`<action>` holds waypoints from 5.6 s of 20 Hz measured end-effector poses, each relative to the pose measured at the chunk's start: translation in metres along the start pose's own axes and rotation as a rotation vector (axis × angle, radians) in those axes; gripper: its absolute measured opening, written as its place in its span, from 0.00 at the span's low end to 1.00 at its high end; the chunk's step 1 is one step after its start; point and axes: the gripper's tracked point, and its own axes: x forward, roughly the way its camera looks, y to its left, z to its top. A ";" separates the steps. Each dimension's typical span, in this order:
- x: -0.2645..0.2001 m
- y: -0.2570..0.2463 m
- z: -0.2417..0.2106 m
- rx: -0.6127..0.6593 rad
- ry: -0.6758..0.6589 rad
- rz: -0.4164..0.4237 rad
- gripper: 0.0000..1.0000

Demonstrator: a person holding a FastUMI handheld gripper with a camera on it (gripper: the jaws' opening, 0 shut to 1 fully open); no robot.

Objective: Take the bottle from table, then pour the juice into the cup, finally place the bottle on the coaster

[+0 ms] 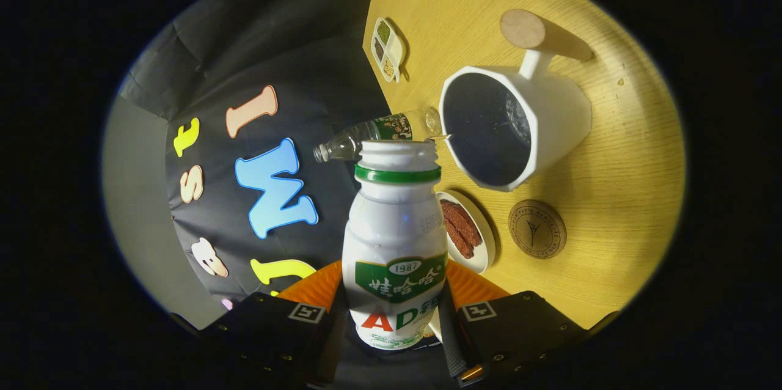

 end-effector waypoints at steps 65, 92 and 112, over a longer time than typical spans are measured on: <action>0.007 -0.032 -0.001 -0.715 0.100 -0.112 0.66; 0.012 -0.015 -0.055 -1.910 0.026 -0.078 0.67; 0.043 -0.065 -0.031 -2.021 0.016 -0.176 0.67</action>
